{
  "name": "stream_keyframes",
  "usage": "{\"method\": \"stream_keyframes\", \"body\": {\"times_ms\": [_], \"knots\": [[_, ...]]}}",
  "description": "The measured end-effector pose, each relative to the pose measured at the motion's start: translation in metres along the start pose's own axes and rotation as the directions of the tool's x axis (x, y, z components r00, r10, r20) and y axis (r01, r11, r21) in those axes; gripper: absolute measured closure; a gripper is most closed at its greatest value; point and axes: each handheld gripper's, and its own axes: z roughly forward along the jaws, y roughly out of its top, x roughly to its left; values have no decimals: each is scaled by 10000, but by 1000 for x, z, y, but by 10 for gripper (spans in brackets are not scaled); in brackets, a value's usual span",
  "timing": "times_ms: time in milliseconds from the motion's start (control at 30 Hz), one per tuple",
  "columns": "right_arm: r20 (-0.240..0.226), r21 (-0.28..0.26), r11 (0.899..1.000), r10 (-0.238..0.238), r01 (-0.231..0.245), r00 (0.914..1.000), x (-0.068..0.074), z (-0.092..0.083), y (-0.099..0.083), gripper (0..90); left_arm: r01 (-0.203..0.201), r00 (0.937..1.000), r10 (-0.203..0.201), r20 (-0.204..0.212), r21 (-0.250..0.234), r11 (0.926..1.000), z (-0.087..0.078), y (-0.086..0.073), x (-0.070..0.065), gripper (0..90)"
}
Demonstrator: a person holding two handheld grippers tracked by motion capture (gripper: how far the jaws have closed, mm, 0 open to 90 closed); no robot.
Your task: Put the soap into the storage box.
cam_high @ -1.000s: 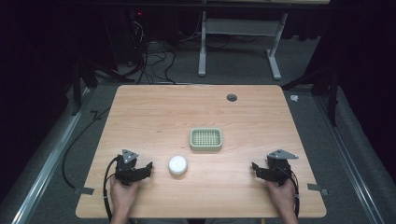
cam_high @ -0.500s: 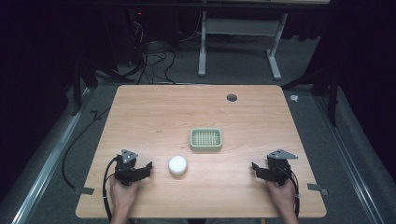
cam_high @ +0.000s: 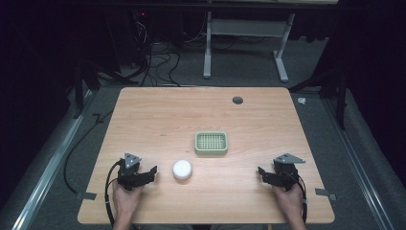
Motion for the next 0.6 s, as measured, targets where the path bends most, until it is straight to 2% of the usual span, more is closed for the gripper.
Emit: {"method": "stream_keyframes", "body": {"times_ms": [200, 333, 467, 600], "knots": [[8, -7, 10000, 10, -10, 10000, 0, 0, 0, 282, -339, 9993, 337, 185, 104, 9994, -7, 6, -8, 216], [15, -6, 10000, 6, -6, 10000, 0, 0, 0, 282, -405, 9988, 402, 272, 88, 9991, -11, 8, -11, 215], [-27, -6, 10000, -21, 21, 10000, 0, 0, 0, 282, -295, 9986, 290, 432, 110, 9995, -16, 11, -14, 214], [-31, -7, 10000, -22, 22, 10000, 0, 0, 0, 282, -407, 9981, 404, 475, 41, 9992, -20, 15, -19, 214]]}}
